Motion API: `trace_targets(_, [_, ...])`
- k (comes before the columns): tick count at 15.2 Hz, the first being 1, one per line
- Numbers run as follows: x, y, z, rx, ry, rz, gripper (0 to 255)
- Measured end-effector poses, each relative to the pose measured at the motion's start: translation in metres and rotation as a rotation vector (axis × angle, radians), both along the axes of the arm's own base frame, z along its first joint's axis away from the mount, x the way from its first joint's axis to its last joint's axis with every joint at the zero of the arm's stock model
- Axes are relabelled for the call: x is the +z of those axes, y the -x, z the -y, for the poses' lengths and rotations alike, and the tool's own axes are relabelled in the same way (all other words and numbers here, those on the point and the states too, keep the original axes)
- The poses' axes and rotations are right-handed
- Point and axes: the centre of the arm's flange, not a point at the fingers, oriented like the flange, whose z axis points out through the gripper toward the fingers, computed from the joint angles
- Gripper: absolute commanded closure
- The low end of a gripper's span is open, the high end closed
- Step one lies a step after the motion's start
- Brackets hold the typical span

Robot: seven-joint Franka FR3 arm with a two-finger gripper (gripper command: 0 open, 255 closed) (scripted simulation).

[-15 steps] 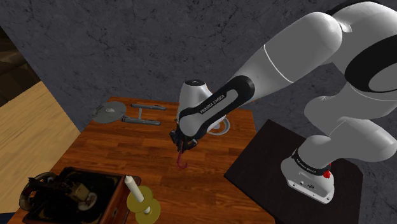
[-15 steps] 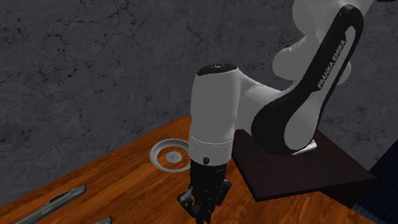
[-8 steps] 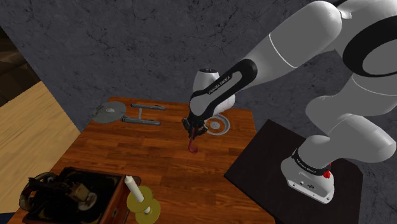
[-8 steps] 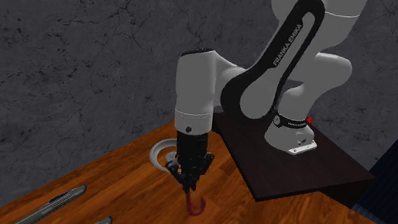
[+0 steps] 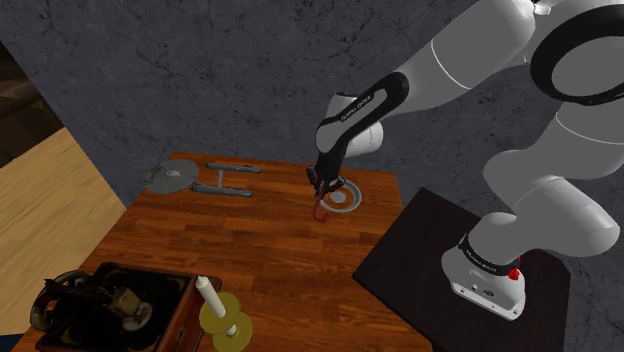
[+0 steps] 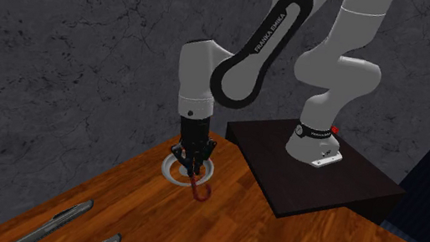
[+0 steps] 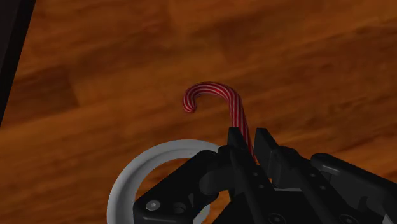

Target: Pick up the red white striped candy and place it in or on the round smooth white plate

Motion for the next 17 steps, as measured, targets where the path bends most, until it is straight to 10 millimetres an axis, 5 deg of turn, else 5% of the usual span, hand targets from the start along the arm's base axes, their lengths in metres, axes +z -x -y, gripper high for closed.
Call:
trace_targets(9, [0.001,-0.013,0.115,0.000,0.000,0.000,255])
trace_targets(17, [-0.029,-0.018,0.125,0.000,0.003,0.008,255])
